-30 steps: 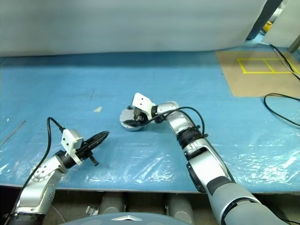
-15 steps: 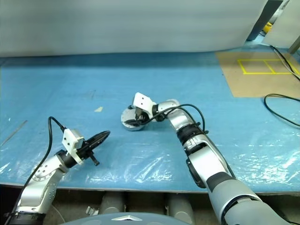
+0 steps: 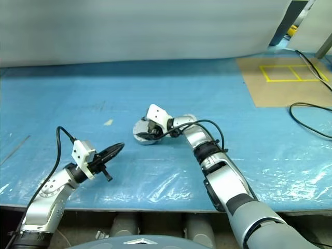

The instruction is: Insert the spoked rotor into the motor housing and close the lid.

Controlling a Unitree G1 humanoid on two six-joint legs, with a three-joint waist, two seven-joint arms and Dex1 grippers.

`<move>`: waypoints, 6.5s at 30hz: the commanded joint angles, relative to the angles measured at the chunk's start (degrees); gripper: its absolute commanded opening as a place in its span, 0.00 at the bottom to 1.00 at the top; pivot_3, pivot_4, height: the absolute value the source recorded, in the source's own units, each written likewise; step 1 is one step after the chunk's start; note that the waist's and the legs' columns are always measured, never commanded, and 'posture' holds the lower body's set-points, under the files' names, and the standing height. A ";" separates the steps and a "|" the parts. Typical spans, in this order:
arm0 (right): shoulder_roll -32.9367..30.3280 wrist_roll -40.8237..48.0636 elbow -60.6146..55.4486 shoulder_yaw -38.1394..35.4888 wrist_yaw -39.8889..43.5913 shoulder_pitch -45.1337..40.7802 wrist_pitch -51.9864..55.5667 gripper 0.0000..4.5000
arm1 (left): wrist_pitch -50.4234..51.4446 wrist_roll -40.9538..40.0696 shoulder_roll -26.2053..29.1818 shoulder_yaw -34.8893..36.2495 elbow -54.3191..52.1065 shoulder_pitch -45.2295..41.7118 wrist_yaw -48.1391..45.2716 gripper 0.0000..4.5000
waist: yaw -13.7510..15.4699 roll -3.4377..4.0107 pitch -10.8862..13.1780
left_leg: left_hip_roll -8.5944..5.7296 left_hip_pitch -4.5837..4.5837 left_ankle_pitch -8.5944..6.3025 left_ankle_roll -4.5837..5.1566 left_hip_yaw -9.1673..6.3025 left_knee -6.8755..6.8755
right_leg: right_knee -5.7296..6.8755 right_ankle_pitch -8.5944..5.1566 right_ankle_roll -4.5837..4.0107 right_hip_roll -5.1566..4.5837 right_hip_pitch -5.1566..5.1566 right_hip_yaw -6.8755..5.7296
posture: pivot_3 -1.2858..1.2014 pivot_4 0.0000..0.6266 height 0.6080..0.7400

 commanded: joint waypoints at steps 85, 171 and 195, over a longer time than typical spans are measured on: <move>-1.59 -3.61 2.24 3.25 0.25 7.38 1.68 0.66 | -0.37 1.01 -0.04 -1.81 0.21 -3.97 0.44 0.00 | -0.16 0.18 -0.15 | -0.04 0.17 -0.01 -0.01 0.18 -0.74 | -0.28 -0.40 0.26 -0.20 -0.07 0.05 | 0.52 0.24 1.00; -0.52 -3.14 6.69 3.18 2.58 9.97 0.05 0.66 | -0.13 2.13 0.73 -0.85 -0.49 -2.91 1.97 0.00 | -0.29 0.30 -1.52 | -0.06 0.70 -0.14 -0.21 0.47 -1.63 | -0.97 -0.66 0.00 -0.16 0.37 0.03 | 0.52 0.24 1.00; -1.41 -1.78 1.18 2.63 9.84 9.92 -5.04 0.66 | -2.32 2.49 0.32 0.66 -3.07 3.59 2.93 0.00 | -0.26 0.29 -1.82 | -0.03 0.45 -0.15 -0.20 0.52 -1.72 | -1.07 -0.72 0.09 -0.17 0.06 0.04 | 0.52 0.24 1.00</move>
